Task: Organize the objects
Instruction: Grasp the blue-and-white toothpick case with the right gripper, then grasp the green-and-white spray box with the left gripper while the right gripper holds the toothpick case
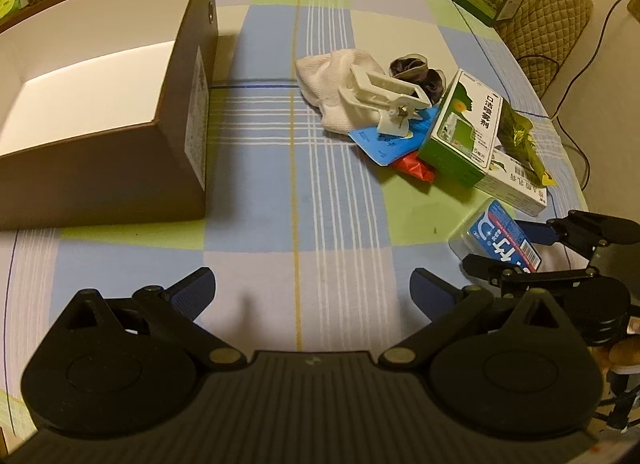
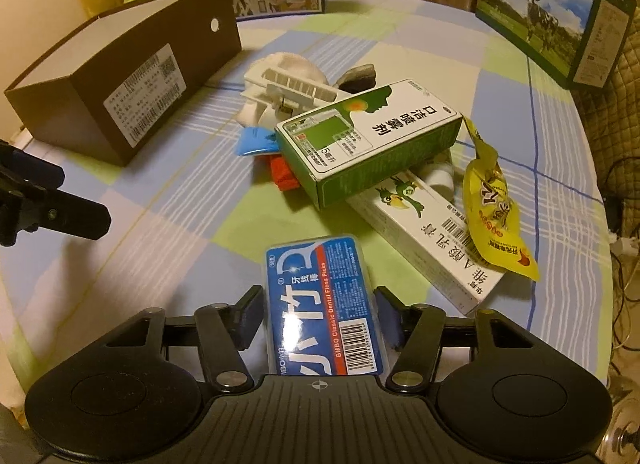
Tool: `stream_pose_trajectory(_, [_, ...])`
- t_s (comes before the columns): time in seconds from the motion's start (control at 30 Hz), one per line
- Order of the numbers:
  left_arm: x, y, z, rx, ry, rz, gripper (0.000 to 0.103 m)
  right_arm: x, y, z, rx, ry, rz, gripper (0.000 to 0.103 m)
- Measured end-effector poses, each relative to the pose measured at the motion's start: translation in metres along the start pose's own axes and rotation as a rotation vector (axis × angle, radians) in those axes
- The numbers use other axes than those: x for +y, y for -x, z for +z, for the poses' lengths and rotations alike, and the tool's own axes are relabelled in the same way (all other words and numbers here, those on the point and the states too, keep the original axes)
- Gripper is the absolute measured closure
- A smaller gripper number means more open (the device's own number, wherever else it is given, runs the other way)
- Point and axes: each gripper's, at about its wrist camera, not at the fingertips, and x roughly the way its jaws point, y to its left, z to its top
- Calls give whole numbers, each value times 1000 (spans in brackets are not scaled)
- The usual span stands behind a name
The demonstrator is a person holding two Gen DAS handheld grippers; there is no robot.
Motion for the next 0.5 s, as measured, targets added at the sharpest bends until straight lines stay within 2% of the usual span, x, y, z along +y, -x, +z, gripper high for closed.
stream_pose_trajectory(0.13, [-6,-3,4,-1,-18,-6,1,-3,5,-6,-8,-6,-31,48])
stream_pose_trajectory(0.33, [-27,-8,17,-17,-88,-46,1,-21,38,-12,-55,-111,-43,48])
stream_pose_trajectory(0.5, [-52,-12,36,-60,-177,-93,5,-45,70,-13,-105,-212,-81,48])
